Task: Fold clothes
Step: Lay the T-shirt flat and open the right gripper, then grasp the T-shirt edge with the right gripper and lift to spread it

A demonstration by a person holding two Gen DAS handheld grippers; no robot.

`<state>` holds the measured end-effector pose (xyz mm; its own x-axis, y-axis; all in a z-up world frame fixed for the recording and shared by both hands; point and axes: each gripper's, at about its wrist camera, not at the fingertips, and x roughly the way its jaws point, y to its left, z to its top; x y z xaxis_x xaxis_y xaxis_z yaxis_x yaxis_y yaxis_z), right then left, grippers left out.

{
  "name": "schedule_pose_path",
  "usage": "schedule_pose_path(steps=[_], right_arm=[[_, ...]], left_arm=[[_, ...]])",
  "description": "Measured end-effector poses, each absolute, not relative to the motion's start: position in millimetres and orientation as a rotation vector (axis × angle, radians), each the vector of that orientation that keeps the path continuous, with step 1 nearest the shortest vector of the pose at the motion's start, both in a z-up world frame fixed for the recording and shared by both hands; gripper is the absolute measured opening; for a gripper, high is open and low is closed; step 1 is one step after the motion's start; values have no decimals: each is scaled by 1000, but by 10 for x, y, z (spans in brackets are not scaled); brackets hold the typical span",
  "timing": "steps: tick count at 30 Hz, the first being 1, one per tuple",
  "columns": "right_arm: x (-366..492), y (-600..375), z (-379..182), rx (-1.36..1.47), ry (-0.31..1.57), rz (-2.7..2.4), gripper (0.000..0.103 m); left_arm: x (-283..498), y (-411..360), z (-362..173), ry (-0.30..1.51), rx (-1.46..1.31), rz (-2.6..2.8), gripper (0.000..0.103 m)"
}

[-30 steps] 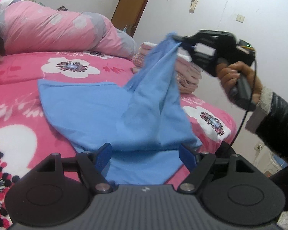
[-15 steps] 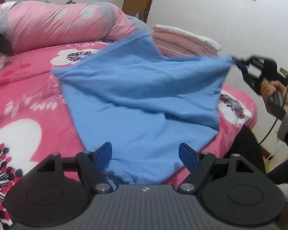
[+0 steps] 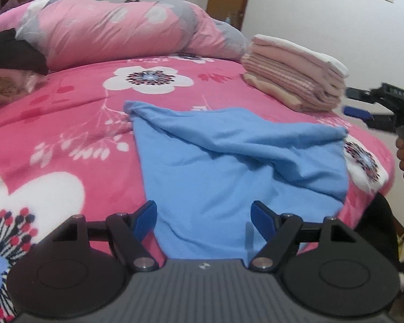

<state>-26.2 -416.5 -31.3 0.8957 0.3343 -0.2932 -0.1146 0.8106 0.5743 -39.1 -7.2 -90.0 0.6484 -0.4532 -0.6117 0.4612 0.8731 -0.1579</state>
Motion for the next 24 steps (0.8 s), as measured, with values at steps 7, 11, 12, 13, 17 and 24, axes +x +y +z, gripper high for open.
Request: schedule_pose_path(steps=[7, 11, 12, 13, 17, 24], right_arm=[[661, -2412, -65, 65, 593, 681, 60], [1032, -2024, -330, -107, 739, 659, 37], [1078, -2017, -372, -113, 772, 642, 14], [1105, -2032, -367, -93, 784, 628, 2], [1049, -2274, 13, 110, 668, 615, 2], [508, -3321, 724, 487, 309, 503, 2]], left_arm=[[-526, 44, -844, 671, 22, -504, 78], [-657, 145, -917, 680, 15, -507, 80], [-654, 170, -931, 677, 0, -510, 80], [-651, 194, -944, 673, -16, -513, 80], [-546, 236, -943, 645, -58, -536, 80], [-336, 95, -1004, 653, -30, -587, 80]])
